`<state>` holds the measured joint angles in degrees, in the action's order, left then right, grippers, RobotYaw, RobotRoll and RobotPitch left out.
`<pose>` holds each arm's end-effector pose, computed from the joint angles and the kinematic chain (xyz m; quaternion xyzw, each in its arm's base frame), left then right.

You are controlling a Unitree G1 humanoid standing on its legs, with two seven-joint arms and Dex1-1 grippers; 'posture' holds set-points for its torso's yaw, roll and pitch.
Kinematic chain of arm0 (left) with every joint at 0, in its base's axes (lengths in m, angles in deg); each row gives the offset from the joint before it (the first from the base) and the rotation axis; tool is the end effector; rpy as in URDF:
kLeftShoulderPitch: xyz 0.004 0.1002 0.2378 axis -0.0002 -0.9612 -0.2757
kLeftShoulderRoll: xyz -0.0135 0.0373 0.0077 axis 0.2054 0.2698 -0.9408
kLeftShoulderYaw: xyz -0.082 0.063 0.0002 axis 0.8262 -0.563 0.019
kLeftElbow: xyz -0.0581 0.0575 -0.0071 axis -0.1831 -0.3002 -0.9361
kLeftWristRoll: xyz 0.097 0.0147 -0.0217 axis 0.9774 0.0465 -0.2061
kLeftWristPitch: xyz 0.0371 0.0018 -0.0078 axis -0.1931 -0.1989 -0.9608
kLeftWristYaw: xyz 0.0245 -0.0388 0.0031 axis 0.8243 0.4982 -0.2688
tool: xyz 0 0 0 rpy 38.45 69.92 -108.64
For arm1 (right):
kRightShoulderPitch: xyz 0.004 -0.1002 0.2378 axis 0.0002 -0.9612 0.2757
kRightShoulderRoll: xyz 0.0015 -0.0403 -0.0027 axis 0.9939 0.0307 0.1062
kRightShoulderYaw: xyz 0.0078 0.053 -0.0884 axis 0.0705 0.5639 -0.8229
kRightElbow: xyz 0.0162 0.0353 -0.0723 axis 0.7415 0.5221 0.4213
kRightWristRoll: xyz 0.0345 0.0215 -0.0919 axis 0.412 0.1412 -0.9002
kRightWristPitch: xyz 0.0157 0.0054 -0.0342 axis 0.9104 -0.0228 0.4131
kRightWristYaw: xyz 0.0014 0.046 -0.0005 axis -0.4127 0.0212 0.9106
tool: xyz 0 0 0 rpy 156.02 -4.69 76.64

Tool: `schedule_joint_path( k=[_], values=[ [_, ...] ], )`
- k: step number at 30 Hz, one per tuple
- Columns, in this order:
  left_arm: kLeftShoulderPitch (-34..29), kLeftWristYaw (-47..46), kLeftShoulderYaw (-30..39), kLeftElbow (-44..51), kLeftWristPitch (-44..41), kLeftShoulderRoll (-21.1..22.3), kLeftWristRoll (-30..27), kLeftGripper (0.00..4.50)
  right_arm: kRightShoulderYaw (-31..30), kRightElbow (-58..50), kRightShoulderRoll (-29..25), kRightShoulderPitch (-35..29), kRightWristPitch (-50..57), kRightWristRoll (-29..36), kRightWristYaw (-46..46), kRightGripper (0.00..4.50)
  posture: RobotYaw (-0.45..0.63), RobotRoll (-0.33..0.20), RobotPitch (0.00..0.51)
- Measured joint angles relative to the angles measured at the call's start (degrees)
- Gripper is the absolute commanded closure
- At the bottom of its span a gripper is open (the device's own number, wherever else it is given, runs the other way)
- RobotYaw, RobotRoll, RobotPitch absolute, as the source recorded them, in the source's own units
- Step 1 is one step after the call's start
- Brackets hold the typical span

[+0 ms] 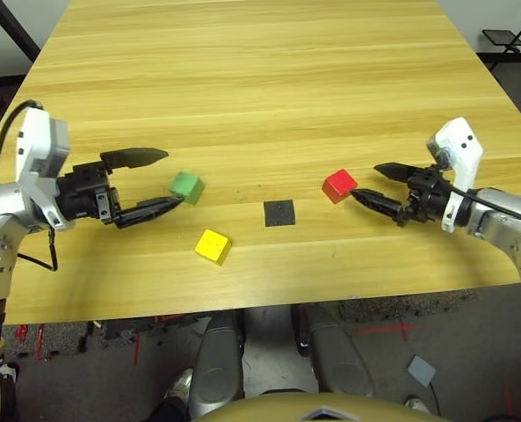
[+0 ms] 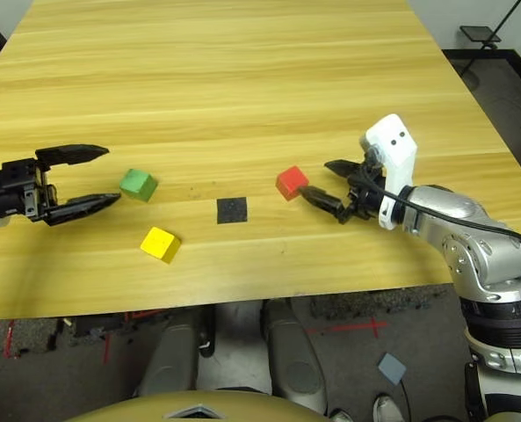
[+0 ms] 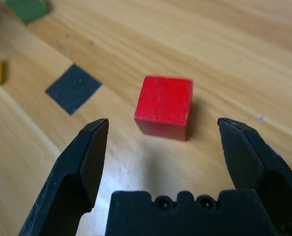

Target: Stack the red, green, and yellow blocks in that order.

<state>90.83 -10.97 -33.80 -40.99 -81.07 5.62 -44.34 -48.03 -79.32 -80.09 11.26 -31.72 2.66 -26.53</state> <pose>0.2179 0.2997 0.2196 0.1693 -0.0104 -0.5335 0.8286 0.2277 -0.2392 0.1885 -0.0941 0.1445 0.3907 0.9042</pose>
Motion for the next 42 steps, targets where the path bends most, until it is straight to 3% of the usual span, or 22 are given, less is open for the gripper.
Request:
schedule_joint_path(
  k=[21, 24, 29, 37, 42],
  values=[
    [-3.22, -4.46, 2.38, 8.41, -4.23, -0.30, -1.59, 0.02, -8.29, 9.57, 11.83, 7.13, -7.01, -11.27, 1.49, 0.00, 0.06, -0.139, 0.228],
    [-3.06, -5.46, 2.38, 9.45, -5.18, -0.39, -2.40, 0.00, -8.57, 10.15, 12.88, 7.46, -7.26, -12.76, 2.01, 0.57, 0.06, -0.140, 0.229],
    [-2.81, -5.91, 2.38, 9.86, -5.56, -0.39, -2.56, 0.00, -9.39, 10.16, 12.31, 8.04, -7.14, -14.49, 1.31, 2.36, 0.06, -0.140, 0.229],
    [-0.85, -5.82, 1.57, 9.51, -5.57, -0.39, -2.52, 0.00, -10.41, 12.06, 10.02, 11.89, -4.83, -14.34, -4.07, 2.44, 0.03, -0.152, 0.220],
    [3.26, -4.26, -0.87, 7.16, -5.38, -0.41, -1.99, 0.00, -17.85, 20.15, 5.38, 23.77, -13.70, -15.49, -23.61, 2.44, 0.05, -0.158, 0.208]
  ],
)
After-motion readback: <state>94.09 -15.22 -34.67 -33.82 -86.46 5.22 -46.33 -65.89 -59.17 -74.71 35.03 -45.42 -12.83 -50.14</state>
